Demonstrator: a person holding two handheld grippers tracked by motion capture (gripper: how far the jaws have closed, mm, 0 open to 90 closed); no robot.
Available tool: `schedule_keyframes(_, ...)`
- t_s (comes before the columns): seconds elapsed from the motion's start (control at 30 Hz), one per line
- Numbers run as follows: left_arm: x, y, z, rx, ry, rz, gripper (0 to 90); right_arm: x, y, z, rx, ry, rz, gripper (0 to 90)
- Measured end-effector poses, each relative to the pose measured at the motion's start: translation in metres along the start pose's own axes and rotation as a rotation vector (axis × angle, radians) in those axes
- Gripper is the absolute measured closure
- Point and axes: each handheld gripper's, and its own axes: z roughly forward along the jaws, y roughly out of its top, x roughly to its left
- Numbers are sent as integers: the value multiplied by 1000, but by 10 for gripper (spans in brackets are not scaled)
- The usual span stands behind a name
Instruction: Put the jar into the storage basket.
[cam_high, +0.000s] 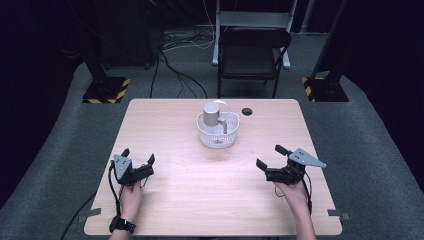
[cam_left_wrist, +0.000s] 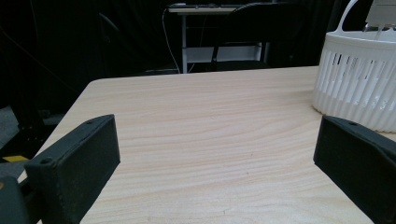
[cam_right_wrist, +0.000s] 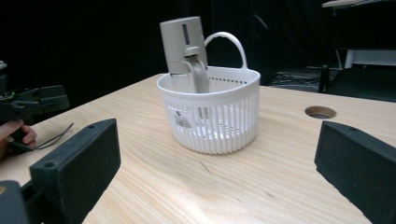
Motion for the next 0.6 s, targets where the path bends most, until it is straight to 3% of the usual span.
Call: schedule_keyframes(0.6, 0, 0, 0, -3, 2, 2, 1, -12, -17, -16, 18, -46, 19, 0)
